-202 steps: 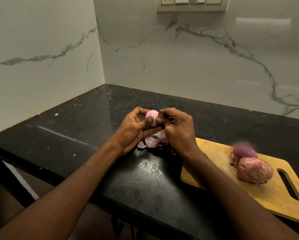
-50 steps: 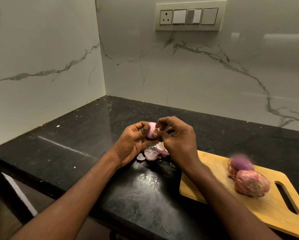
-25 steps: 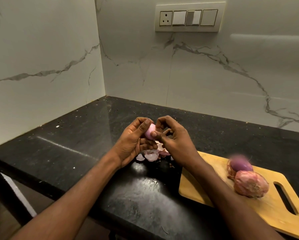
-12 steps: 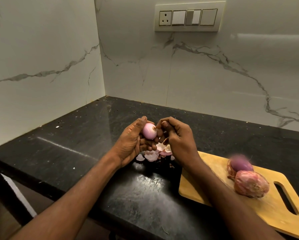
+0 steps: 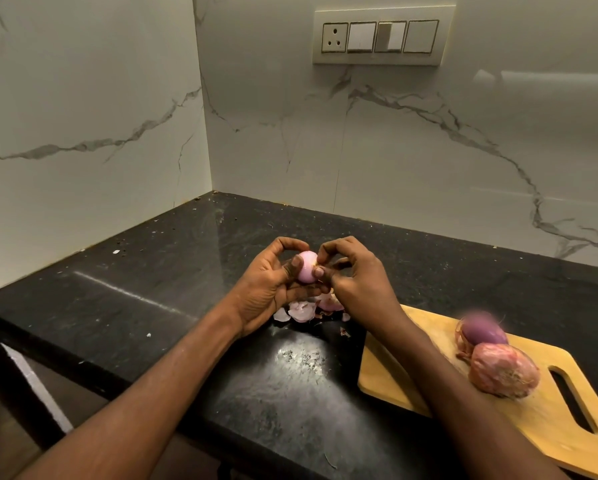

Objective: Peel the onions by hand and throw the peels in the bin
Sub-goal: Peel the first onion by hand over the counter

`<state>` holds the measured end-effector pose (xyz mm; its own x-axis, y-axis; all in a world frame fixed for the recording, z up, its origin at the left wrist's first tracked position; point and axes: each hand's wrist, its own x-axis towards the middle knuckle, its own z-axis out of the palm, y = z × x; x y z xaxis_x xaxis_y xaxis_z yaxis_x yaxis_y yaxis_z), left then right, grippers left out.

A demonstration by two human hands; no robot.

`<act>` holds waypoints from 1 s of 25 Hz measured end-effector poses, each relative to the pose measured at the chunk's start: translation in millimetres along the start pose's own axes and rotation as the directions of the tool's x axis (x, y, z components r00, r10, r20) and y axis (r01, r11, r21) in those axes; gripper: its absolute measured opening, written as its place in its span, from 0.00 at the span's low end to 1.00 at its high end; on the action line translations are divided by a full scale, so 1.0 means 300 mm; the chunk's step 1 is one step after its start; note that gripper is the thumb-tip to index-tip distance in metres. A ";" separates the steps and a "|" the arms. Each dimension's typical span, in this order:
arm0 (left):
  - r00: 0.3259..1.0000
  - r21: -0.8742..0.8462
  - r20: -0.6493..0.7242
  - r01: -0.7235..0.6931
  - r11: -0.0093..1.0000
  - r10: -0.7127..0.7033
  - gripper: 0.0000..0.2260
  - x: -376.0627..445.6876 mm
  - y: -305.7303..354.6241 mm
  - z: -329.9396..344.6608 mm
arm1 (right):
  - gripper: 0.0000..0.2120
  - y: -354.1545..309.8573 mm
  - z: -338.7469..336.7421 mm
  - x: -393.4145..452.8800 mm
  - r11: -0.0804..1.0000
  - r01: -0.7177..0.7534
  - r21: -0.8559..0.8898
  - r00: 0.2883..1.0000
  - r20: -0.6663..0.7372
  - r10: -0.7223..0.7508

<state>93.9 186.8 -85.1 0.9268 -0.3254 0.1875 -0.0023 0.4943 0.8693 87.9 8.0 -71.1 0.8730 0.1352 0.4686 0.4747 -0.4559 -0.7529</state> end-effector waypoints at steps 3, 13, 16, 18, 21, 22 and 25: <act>1.000 0.022 0.008 0.005 1.000 -0.005 0.15 0.000 -0.003 -0.005 | 0.13 -0.004 -0.010 0.002 1.000 0.014 0.010 0.998 0.061 -0.014; 1.000 -0.032 0.014 0.022 0.999 -0.022 0.17 0.010 -0.010 -0.020 | 0.13 0.006 0.015 -0.001 0.993 0.074 -0.096 0.997 0.013 -0.073; 1.000 -0.028 0.015 0.002 1.000 -0.002 0.19 0.014 -0.015 -0.028 | 0.07 0.002 0.035 -0.006 0.991 0.053 -0.121 0.996 -0.062 -0.061; 1.000 0.007 0.014 -0.004 1.000 0.004 0.23 0.017 -0.019 -0.035 | 0.02 0.001 0.045 -0.007 0.986 0.008 -0.169 0.993 -0.114 -0.027; 1.000 0.110 0.017 -0.026 0.994 0.025 0.23 0.014 -0.021 -0.036 | 0.02 0.012 0.053 -0.004 0.991 -0.033 -0.126 0.994 -0.111 0.018; 0.999 0.130 0.027 -0.043 0.991 0.040 0.24 0.012 -0.021 -0.033 | 0.01 0.015 0.055 -0.005 0.993 -0.037 -0.109 0.992 -0.126 0.023; 0.997 0.168 0.020 -0.078 0.983 0.076 0.25 0.006 -0.018 -0.021 | 0.10 0.020 0.056 -0.001 0.985 -0.061 -0.159 0.982 -0.185 0.031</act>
<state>98.0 188.5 -92.4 0.9162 -0.3034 0.2619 -0.1375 0.3758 0.9164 92.4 20.0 -83.5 0.8515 -0.0438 0.5225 0.3968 -0.5975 -0.6968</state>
